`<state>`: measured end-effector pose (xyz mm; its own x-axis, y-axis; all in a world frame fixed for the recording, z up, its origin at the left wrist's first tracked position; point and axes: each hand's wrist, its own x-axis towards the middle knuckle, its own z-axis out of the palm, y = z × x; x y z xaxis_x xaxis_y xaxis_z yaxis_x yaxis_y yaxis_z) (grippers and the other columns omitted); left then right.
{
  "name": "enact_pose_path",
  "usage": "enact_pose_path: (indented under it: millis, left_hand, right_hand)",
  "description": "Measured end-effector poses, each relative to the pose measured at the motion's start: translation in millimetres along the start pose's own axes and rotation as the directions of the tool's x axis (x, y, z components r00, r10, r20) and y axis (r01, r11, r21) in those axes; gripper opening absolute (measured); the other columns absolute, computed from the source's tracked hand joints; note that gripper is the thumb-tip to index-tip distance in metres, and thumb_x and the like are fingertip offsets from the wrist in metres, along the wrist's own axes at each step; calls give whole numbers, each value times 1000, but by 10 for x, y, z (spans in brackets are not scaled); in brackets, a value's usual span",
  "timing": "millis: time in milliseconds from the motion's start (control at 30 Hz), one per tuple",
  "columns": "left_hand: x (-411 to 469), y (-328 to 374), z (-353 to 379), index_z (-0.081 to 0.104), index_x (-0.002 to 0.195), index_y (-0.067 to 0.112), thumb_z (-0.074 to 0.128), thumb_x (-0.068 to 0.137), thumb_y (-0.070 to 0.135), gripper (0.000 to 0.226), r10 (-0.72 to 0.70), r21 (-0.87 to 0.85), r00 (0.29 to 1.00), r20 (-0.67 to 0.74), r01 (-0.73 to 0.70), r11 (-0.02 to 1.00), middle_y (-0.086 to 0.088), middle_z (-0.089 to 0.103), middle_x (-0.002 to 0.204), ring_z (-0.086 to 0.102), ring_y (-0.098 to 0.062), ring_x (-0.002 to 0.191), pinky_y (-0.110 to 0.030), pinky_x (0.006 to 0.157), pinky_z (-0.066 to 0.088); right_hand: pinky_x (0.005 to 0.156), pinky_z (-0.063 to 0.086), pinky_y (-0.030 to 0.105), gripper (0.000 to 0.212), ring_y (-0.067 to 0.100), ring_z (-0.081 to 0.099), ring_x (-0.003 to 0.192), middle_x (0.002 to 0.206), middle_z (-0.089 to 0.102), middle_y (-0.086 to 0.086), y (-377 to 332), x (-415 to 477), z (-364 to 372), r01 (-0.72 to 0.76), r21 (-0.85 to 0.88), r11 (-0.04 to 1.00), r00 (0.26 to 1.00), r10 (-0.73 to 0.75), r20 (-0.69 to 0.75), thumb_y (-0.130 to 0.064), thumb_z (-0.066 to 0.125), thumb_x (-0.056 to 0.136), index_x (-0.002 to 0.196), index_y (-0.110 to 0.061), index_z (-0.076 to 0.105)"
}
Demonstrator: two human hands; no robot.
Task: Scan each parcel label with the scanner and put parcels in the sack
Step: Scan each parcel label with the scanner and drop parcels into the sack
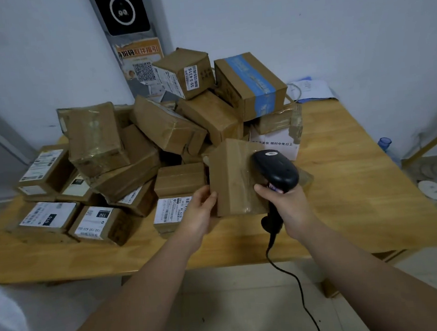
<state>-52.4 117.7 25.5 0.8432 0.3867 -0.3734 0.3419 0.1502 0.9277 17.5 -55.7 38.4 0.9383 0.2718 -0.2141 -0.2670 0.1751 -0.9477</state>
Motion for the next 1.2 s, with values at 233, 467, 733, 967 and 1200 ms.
enact_pose_path:
  millis: [233,467,733,967,1200]
  left_hand:
    - [-130,202,96,21,149,35,71,65,68,103,-65,112,975,214,41,993,12,44,140,46,-17,129,-45,108,39]
    - [-142,148,-57,51,125,29,66,87,10,45,85,-348,987,134,-33,937,-7,55,125,62,-29,112,-40,80,60]
    - [-50,196,-216,28,150,35,46,94,55,62,72,115,997,-41,-67,991,3,26,156,36,-21,138,-44,111,36]
    - [-99,219,-609,47,134,19,76,64,65,88,-57,342,997,44,39,939,0,62,124,61,-20,111,-40,98,51]
    - [-254,245,-1045,60,118,20,55,93,37,30,-13,258,996,88,-10,966,0,70,108,62,-20,106,-31,85,48]
  right_hand:
    - [69,52,12,30,-2,67,86,95,71,-7,-130,-105,148,138,-68,988,990,-137,22,-5,72,83,107,-22,66]
    - [62,52,12,29,-1,69,79,87,73,-9,-264,-41,123,142,-80,987,984,-132,117,-2,71,83,103,-22,65]
    - [64,52,11,44,-1,68,83,104,70,3,16,-26,320,123,-144,982,992,-118,46,2,73,81,121,-8,59]
    - [68,54,13,50,6,65,95,110,67,1,208,-133,555,169,-270,948,985,-159,62,-3,74,81,126,-10,55]
    - [95,48,38,21,15,63,100,87,70,-10,-54,-181,482,116,-155,981,993,-112,34,-14,77,80,97,-22,67]
